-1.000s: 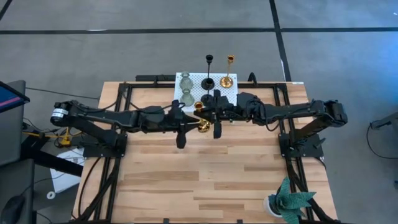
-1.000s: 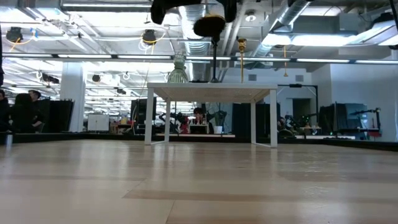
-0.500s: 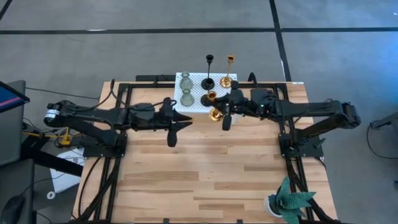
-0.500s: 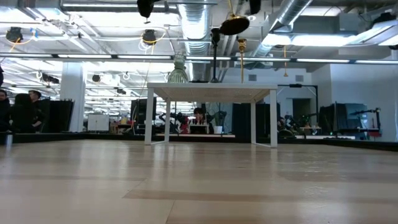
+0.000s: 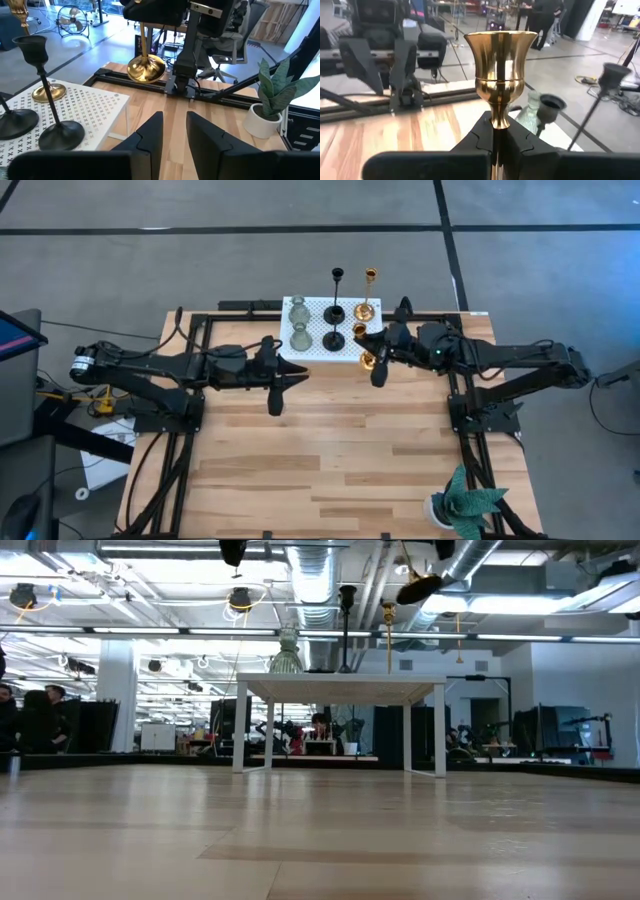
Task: Pick & Place candle stick holders
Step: Align the golden candle holder with the golden candle holder on the shelf
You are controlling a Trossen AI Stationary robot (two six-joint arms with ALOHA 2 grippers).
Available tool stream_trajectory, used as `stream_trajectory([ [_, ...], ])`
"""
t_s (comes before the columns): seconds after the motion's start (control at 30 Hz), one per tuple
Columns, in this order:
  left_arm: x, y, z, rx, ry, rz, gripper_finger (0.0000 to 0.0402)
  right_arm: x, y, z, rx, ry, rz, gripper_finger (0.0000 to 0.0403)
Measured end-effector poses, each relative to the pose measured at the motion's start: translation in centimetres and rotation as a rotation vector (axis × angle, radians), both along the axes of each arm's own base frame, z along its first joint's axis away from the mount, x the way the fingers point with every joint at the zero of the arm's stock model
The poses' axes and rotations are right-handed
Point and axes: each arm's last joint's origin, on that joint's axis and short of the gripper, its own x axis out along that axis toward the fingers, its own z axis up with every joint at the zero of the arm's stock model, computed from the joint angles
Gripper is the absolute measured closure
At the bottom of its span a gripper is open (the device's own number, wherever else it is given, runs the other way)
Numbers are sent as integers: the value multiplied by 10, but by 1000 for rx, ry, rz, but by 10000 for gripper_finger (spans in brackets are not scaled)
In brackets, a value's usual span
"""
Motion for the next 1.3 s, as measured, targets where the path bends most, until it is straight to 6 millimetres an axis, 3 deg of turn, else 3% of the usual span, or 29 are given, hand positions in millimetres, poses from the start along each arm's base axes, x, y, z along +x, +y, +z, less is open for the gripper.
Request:
stream_trajectory([
  [0.23, 0, 0, 0, 0, 1, 0, 316, -16, 3, 4, 6, 23, -35, 402],
  [0.5, 0, 0, 0, 0, 1, 0, 316, -53, 15, 16, 20, 13, -58, 402],
  [0.73, 0, 1, 0, 1, 0, 31, 316, -70, 19, 10, 24, 91, -127, 402],
  [0.9, 0, 1, 0, 2, 0, 50, 316, -65, 16, -26, 38, 70, -160, 402],
  [1.03, 0, 2, 0, 2, 0, 53, 316, -66, 13, -56, 73, -57, -172, 402],
  [1.3, 0, 3, 0, 2, 0, 63, 316, -66, -6, -88, 25, -274, -212, 402],
])
